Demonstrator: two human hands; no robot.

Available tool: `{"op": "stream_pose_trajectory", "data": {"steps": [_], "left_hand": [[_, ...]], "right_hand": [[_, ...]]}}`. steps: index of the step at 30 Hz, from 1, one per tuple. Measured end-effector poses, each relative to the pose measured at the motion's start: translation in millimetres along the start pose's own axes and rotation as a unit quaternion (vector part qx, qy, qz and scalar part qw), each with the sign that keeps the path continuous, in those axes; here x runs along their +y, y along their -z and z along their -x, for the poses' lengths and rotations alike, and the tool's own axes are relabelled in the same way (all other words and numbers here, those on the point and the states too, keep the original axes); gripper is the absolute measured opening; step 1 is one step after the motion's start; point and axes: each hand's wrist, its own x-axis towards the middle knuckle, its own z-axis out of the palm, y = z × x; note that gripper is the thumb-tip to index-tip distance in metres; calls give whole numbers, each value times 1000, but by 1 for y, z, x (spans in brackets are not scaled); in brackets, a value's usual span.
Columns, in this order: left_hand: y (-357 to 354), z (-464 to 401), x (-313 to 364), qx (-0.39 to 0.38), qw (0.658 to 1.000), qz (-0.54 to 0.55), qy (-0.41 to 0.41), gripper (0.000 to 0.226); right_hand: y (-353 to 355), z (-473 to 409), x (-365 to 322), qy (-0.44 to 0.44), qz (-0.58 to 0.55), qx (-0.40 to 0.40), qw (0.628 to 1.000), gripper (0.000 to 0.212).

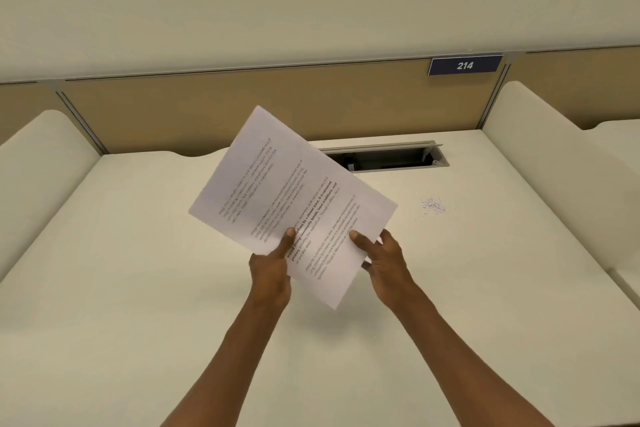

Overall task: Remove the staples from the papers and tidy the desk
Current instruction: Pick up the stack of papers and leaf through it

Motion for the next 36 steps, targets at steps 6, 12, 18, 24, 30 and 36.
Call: {"op": "stream_pose_trajectory", "data": {"steps": [6,12,18,24,30,36], "left_hand": [[-9,7,-12,33,995,56,81,46],[16,-8,2,62,990,42,118,43],[42,-30,48,157,965,-203,-61,105],[44,-40,84,-106,930,-346,-69,77],[47,-28,58,-149,916,-369,-49,34],[44,-10,20,-17,914,-374,-156,17]], "right_hand": [[-24,0,-5,54,23,42,997,29],[-14,-2,-25,103,148,60,982,23],[9,1,-52,124,208,23,970,20],[26,1,-57,89,197,-31,976,24],[38,-4,-41,87,215,-7,973,25],[44,-6,-34,116,233,44,965,23]]}}
